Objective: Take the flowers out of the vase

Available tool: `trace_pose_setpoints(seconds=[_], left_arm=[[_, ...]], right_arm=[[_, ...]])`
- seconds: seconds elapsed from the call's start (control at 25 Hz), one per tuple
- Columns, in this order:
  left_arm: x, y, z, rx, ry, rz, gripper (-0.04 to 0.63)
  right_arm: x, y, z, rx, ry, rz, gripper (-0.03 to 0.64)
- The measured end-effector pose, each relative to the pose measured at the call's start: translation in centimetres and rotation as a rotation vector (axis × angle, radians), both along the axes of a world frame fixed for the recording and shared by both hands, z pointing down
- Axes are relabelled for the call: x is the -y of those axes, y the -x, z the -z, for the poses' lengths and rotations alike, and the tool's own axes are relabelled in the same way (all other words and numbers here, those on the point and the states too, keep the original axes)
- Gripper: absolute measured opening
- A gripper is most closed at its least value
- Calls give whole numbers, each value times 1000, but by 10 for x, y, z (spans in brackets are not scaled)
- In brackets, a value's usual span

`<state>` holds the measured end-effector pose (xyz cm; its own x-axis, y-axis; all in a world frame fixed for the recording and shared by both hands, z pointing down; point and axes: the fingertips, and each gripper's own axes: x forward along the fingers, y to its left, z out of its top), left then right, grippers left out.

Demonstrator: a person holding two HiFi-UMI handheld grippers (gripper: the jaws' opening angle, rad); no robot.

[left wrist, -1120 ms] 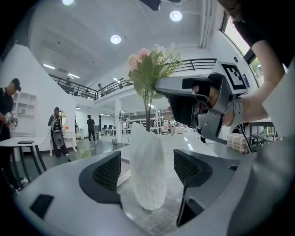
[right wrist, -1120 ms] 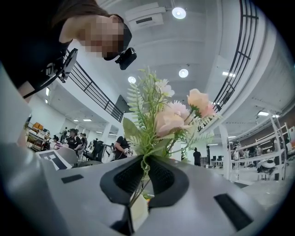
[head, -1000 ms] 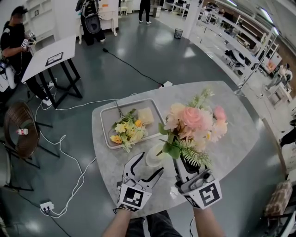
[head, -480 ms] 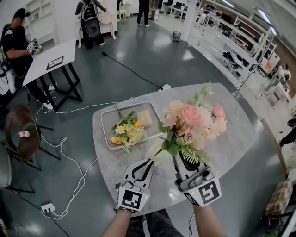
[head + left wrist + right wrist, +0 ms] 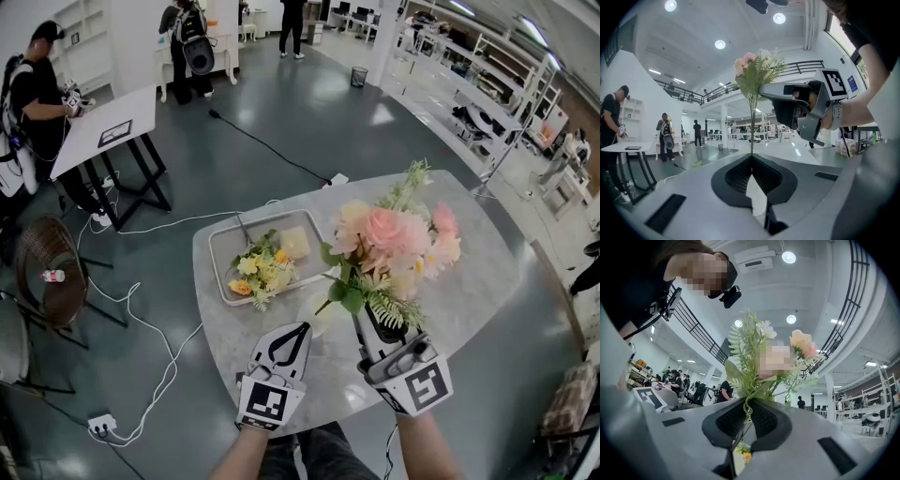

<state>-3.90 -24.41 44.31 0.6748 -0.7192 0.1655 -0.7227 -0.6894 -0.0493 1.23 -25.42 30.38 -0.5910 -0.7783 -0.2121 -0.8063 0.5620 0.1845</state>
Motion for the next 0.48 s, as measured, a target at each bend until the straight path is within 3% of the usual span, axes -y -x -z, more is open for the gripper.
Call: trace_pose_setpoints(seconds=[0.48], left_arm=[[1, 16, 12, -15, -2, 23, 14]], right_arm=[[-6, 5, 11, -16, -24, 2, 42]])
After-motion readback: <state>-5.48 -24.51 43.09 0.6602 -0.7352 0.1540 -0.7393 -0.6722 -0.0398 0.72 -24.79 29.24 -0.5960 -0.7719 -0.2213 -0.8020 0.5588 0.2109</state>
